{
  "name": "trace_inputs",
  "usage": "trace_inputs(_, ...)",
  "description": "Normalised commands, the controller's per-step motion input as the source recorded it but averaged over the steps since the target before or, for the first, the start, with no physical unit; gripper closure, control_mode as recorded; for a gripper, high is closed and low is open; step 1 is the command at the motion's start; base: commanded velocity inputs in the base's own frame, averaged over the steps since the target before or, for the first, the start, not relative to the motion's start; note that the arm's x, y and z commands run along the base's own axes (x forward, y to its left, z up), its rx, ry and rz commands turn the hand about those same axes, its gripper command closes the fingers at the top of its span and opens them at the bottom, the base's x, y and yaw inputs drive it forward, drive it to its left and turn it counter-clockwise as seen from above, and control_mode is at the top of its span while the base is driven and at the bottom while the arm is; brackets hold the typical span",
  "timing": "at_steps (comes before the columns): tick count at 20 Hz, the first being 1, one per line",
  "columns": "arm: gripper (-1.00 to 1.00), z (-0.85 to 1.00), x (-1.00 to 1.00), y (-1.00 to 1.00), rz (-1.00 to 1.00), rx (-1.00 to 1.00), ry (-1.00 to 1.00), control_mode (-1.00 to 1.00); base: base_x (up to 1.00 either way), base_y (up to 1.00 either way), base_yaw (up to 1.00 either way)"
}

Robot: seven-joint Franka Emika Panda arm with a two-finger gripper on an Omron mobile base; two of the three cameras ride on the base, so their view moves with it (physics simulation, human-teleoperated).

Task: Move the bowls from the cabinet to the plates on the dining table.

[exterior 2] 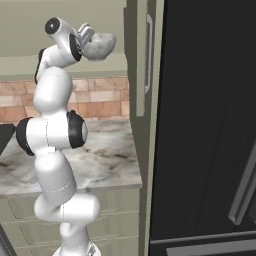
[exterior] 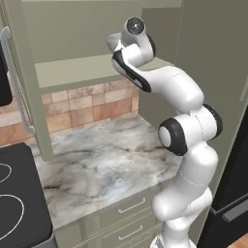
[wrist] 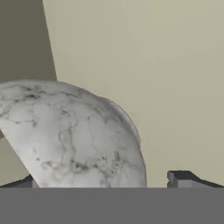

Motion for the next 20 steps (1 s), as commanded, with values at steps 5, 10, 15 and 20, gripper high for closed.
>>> trace_inputs(5,-1.0,-0.5,0.0,0.0,0.1,-0.02,0.12,-1.0,0.0,0.0,0.0)
trace_inputs(10,-1.0,-0.18,0.01,-0.07,0.1,-0.02,0.06,-1.0,0.0,0.0,0.0)
trace_inputs(15,1.0,0.0,0.11,-0.11,0.06,0.0,0.03,-1.0,0.0,0.0,0.0)
trace_inputs(20,1.0,0.0,0.04,-0.3,0.05,0.0,0.0,-1.0,0.0,0.0,0.0)
